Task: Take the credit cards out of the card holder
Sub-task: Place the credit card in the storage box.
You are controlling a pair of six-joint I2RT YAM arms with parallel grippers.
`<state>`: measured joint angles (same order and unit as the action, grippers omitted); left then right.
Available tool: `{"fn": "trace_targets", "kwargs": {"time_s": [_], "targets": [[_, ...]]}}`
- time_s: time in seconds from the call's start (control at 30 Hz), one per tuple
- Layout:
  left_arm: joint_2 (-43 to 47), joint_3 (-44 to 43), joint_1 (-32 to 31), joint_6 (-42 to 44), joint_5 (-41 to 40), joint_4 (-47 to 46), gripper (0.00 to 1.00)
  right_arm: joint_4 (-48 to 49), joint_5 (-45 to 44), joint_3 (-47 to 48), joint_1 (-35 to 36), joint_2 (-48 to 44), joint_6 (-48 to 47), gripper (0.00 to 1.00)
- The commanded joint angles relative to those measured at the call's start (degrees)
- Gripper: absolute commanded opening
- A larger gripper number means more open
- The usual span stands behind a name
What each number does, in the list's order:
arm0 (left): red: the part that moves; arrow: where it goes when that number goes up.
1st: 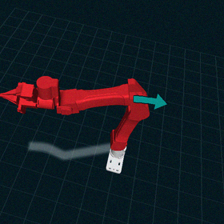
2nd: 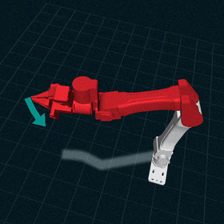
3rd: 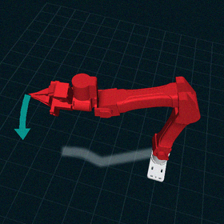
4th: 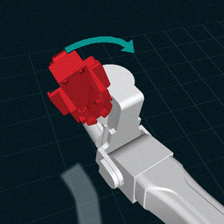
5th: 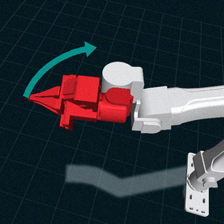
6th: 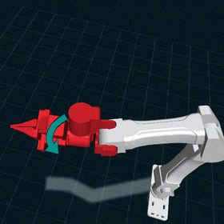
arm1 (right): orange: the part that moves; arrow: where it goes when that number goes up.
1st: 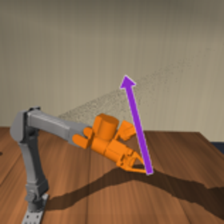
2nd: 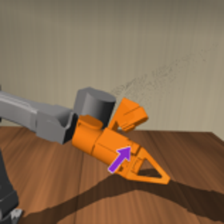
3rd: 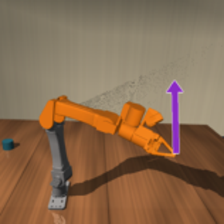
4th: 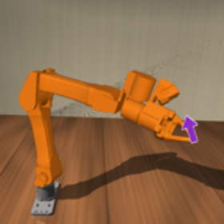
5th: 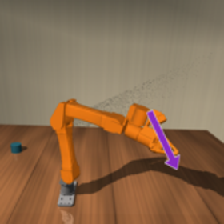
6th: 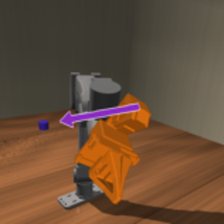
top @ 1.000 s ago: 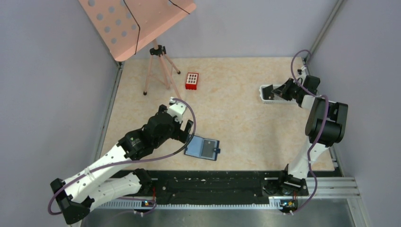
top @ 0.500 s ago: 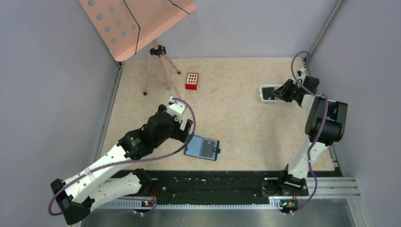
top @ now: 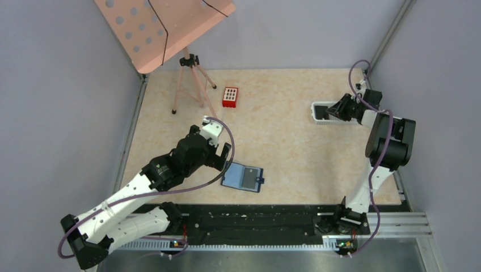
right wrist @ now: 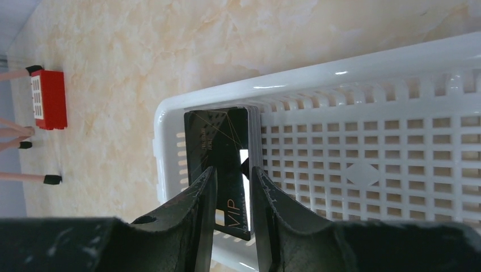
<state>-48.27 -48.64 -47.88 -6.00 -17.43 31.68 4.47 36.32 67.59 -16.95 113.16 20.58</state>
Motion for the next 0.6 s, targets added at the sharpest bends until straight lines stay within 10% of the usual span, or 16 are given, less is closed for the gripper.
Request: {"fn": "trace_targets", "kwargs": {"time_s": [0.0, 0.57], "targets": [[0.37, -0.03, 0.40, 0.27, 0.18, -1.35, 0.99, -2.31, -2.79, 2.71, 1.01, -1.31, -2.64, 0.29], [-0.07, 1.69, 1.27, -1.42, -3.96, -1.15, 0.99, -7.89, -0.13, 4.46, 3.04, -6.88, -0.96, 0.31]]}}
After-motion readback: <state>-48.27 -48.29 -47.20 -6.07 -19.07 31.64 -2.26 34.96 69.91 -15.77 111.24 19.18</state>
